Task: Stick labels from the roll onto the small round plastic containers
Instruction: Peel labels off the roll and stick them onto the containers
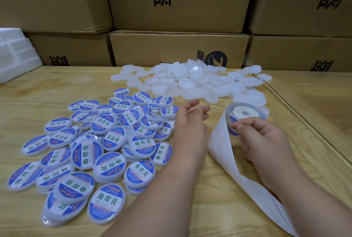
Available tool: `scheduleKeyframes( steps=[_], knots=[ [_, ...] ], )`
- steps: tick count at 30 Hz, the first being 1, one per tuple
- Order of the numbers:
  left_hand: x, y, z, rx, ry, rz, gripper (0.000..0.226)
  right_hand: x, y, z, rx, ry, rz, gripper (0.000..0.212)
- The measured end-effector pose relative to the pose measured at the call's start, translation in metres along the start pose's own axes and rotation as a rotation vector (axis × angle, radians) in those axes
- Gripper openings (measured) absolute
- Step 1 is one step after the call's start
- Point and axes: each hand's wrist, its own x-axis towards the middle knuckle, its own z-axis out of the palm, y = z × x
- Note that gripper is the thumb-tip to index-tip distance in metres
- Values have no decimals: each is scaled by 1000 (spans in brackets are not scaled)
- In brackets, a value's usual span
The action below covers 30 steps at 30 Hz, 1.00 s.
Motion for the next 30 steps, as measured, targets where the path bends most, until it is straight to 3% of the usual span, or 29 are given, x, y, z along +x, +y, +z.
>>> scheduleKeyframes(
  steps=[4, 8, 11, 13, 15, 18, 23, 30],
  knots=[
    [-9, -8, 5, 254, -266, 21, 33, 3, 0, -3, -115, 153, -11, 27],
    [-13, -9, 6, 360, -353, 86, 29, 1, -4, -4, -183, 211, -12, 19],
    [-15, -13, 9, 406, -422, 97, 27, 1, -7, -9, -220, 242, 25, 50],
    [-17, -13, 9, 445, -486, 106, 27, 1, -10, -11, -287, 227, 44, 50],
    [-18, -12, 9, 429, -537, 114, 27, 3, -10, -11, -328, 206, 26, 36],
    [-17, -10, 8, 372, -514, 140, 26, 4, -9, -10, -332, 147, -18, 29],
    [-19, -9, 6, 404, -553, 150, 31, 2, -9, -10, -304, 74, -14, 47],
    [-23, -4, 3, 383, -672, 125, 41, 1, -15, -15, -264, -70, 58, 53]
  ],
)
